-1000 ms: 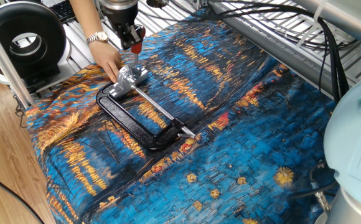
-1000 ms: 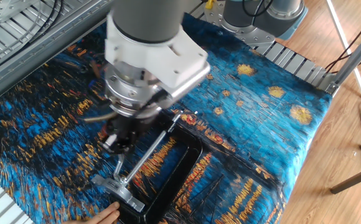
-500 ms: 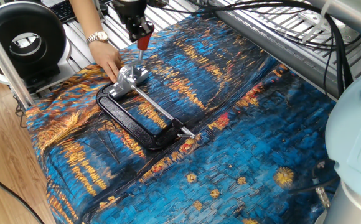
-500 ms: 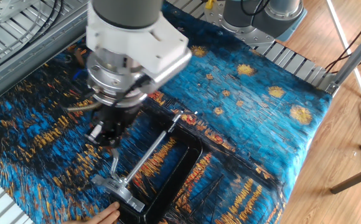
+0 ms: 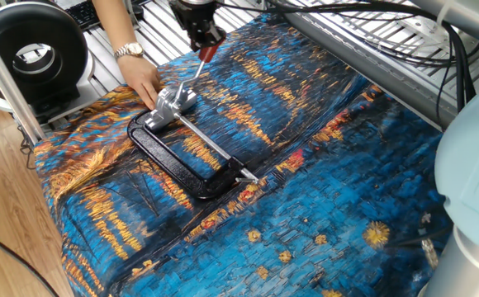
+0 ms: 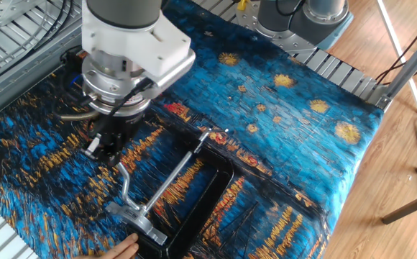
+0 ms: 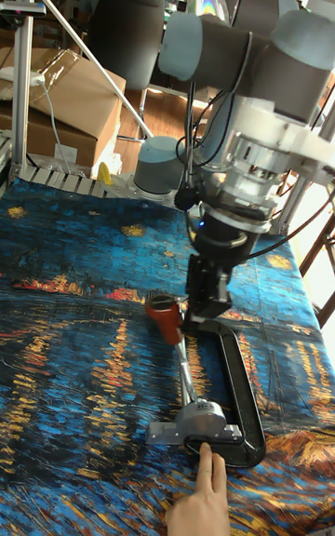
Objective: Pull up the lever
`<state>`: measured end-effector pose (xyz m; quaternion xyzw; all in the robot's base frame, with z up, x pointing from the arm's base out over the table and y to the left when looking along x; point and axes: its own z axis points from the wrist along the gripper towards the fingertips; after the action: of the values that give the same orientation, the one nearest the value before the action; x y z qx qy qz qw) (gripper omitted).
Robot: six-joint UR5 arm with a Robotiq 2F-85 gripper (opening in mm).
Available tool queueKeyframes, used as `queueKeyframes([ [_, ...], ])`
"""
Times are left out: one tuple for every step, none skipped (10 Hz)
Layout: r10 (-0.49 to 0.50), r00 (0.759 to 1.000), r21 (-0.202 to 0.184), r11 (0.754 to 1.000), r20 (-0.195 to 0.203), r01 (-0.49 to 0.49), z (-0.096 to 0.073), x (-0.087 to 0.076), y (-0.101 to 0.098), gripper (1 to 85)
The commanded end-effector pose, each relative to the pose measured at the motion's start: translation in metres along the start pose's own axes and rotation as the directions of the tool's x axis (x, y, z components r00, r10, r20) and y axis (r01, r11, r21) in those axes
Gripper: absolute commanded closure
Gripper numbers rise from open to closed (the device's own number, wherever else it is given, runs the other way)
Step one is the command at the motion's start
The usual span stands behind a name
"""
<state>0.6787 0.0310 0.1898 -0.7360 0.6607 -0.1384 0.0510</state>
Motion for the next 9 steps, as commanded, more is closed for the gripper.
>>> queueKeyframes([
  [-0.018, 1.0, 0.014, 1.0, -0.016, 0.018, 0.023, 0.025, 0.002, 84.0],
  [-0.018, 1.0, 0.014, 1.0, -0.017, 0.019, 0.026, 0.027, 0.002, 84.0],
  [-0.024, 0.999, 0.009, 1.0, -0.021, 0.025, 0.028, 0.027, 0.002, 84.0],
  [-0.029, 0.999, -0.012, 1.0, -0.027, 0.029, 0.029, 0.028, 0.005, 84.0],
  [-0.025, 0.999, -0.024, 0.999, -0.025, 0.024, 0.03, 0.027, 0.007, 84.0],
  [-0.021, 1.0, -0.042, 0.999, -0.02, 0.02, 0.027, 0.022, 0.008, 84.0],
  [-0.023, 0.999, -0.064, 0.998, -0.024, 0.021, 0.021, 0.016, 0.006, 84.0],
  [-0.018, 0.999, -0.081, 0.997, -0.03, 0.016, 0.015, 0.008, 0.002, 83.3],
  [-0.002, 1.0, -0.095, 0.995, -0.022, 0.0, 0.01, -0.001, 0.001, 83.3],
])
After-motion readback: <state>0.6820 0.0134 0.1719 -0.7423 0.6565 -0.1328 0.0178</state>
